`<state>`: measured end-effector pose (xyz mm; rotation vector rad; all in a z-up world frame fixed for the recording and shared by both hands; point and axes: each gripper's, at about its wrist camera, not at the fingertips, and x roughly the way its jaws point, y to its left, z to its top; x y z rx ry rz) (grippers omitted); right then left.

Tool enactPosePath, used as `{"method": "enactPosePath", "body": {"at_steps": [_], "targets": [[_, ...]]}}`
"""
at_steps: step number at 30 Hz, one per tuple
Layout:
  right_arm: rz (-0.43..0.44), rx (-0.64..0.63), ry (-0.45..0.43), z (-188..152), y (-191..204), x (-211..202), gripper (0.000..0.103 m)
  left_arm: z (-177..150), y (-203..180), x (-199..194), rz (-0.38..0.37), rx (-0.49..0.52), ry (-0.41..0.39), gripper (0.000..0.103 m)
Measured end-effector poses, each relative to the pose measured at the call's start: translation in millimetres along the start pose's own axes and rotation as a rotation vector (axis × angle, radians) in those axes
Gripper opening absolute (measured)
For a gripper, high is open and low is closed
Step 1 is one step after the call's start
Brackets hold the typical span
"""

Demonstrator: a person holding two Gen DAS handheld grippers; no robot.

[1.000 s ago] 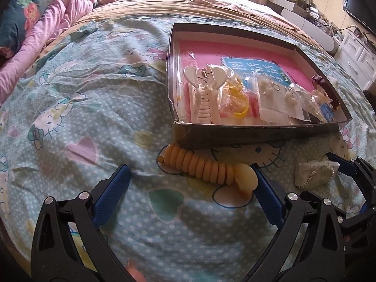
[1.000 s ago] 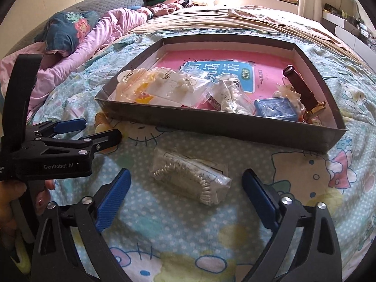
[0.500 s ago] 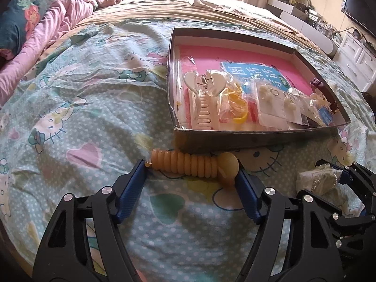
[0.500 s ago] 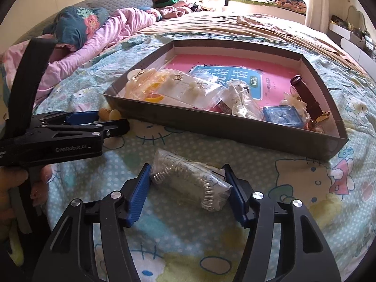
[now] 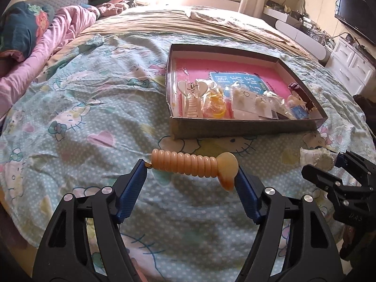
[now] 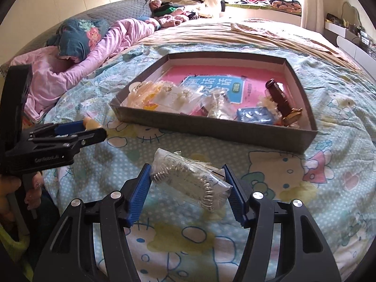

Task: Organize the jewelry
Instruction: 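Carry the orange spiral toy and hair-tie bag over the tray with both tools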

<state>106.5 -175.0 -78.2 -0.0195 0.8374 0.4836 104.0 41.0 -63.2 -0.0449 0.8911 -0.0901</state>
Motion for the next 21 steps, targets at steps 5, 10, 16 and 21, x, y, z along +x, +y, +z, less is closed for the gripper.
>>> {"method": "enactPosePath", "body": {"at_steps": [5, 10, 16, 21], "targets": [[-0.003, 0.009, -0.042, 6, -8, -16, 0.059, -1, -9, -16, -0.010, 0.016, -0.025, 0.065], [-0.006, 0.005, -0.088, 15, -14, -31, 0.059, 4, -17, -27, -0.022, 0.025, -0.053, 0.065], [-0.022, -0.005, -0.130, 28, -24, -43, 0.059, 18, -26, -32, -0.033, 0.036, -0.079, 0.065], [-0.039, -0.013, -0.159, 41, -34, -48, 0.059, 34, -36, -29, -0.042, 0.049, -0.092, 0.065]]}}
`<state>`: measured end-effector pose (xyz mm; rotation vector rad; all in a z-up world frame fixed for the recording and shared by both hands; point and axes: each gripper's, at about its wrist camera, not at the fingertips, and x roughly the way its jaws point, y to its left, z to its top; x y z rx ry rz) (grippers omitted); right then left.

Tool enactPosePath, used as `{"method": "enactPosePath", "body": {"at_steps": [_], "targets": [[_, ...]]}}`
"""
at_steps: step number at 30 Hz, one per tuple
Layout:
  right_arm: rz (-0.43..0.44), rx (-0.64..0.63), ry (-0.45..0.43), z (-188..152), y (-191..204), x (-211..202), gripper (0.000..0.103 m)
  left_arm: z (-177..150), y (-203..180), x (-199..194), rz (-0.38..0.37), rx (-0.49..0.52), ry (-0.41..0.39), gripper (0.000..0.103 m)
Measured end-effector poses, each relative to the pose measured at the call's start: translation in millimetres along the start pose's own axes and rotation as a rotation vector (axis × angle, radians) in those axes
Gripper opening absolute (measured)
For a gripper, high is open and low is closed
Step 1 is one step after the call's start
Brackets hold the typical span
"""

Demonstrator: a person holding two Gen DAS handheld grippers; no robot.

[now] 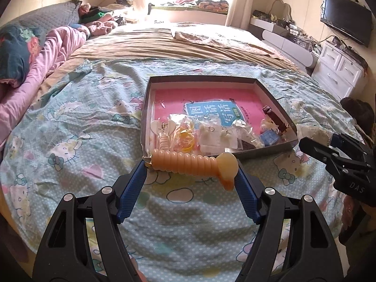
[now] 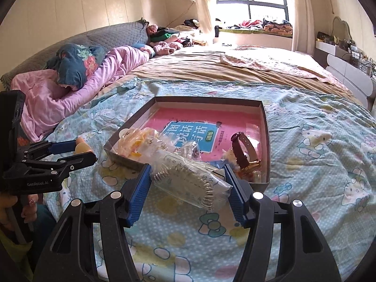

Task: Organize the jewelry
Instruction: 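Carry the orange spiral toy and hair-tie bag over the tray with both tools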

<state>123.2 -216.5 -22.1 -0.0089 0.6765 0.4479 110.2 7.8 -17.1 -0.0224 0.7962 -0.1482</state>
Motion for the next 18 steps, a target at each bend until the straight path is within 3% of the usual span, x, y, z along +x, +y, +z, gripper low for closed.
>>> {"method": "enactPosePath", "body": {"at_steps": [18], "targets": [[-0.051, -0.023, -0.038, 39, -28, 27, 0.059, 42, -11, 49, 0.025, 0.020, 0.012, 0.065]]}}
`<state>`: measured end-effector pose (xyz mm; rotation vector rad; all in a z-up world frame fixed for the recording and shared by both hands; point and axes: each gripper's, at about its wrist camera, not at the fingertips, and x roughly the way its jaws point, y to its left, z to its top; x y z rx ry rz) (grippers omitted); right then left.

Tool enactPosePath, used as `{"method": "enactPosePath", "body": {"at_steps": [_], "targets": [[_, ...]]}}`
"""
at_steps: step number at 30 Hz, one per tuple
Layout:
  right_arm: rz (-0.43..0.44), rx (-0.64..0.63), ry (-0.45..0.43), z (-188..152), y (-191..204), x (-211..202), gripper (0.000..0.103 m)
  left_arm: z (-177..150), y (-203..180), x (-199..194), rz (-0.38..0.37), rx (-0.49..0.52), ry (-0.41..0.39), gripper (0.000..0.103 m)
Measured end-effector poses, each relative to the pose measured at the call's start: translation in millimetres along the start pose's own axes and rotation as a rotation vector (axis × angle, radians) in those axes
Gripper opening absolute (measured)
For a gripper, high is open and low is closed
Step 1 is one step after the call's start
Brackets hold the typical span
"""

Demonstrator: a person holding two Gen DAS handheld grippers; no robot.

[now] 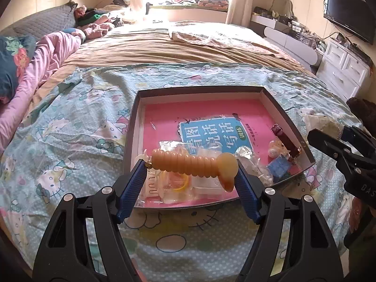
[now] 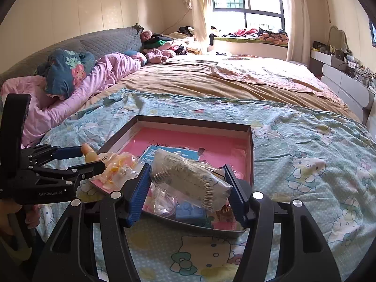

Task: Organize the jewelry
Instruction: 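Carry the orange spiral toy and hair-tie bag over the tray with both tools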

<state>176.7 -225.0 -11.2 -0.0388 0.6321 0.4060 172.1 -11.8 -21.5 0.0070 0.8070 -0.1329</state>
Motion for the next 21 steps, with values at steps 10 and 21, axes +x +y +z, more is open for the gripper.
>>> {"method": "enactPosePath", "body": {"at_steps": [10, 21], "targets": [[-0.004, -0.004, 0.048, -2, 0, 29, 0.059, 1, 5, 18, 0.025, 0.003, 0.005, 0.065], [0.000, -0.007, 0.091, -10, 6, 49, 0.060, -4, 9, 30, 0.020, -0.006, 0.015, 0.065]]}}
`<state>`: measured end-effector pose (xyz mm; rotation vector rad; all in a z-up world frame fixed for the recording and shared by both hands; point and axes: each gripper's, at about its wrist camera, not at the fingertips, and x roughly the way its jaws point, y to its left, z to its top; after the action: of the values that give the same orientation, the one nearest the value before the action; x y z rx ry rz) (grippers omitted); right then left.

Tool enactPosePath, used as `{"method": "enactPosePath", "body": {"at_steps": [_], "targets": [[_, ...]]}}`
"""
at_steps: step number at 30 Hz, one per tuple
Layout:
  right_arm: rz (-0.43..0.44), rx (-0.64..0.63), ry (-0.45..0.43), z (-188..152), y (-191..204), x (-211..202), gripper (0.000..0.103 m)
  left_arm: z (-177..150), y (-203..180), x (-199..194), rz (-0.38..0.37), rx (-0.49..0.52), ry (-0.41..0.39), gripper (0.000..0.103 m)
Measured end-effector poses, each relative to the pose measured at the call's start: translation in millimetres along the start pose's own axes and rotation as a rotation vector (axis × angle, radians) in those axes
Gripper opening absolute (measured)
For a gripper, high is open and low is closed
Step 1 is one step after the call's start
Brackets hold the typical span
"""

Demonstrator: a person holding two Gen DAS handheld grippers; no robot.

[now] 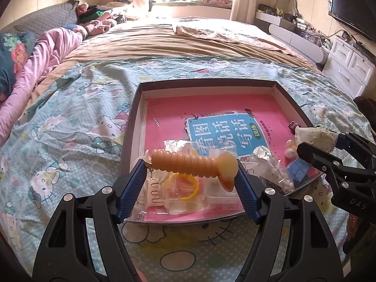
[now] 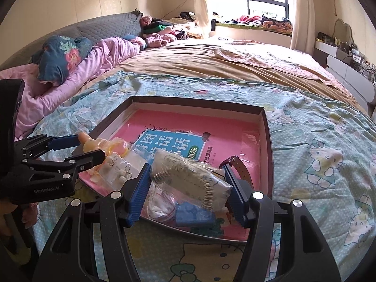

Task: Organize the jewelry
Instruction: 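Carry the orange spiral toy and hair-tie bag over the tray with both tools, then lower the spiral toy and hair-tie bag into the tray and open both tools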

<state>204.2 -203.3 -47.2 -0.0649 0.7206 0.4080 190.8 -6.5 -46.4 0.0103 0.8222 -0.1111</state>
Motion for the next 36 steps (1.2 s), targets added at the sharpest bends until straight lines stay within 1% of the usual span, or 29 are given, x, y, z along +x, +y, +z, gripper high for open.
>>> {"method": "enactPosePath", "body": {"at_steps": [11, 19, 26, 32, 36], "targets": [[-0.011, 0.006, 0.020, -3, 2, 8, 0.060, -1, 10, 6, -0.009, -0.024, 0.001, 0.065], [-0.016, 0.005, 0.041, -6, 4, 15, 0.061, -3, 12, 9, -0.025, -0.021, 0.006, 0.065], [-0.017, 0.017, 0.057, -6, 5, 20, 0.063, -3, 12, 9, -0.025, -0.022, 0.006, 0.065], [-0.018, 0.013, 0.052, -6, 7, 18, 0.063, -4, 13, 11, -0.029, -0.018, 0.008, 0.065], [-0.019, 0.018, 0.043, -5, 6, 15, 0.068, -5, 12, 13, -0.030, -0.018, 0.009, 0.066]]}}
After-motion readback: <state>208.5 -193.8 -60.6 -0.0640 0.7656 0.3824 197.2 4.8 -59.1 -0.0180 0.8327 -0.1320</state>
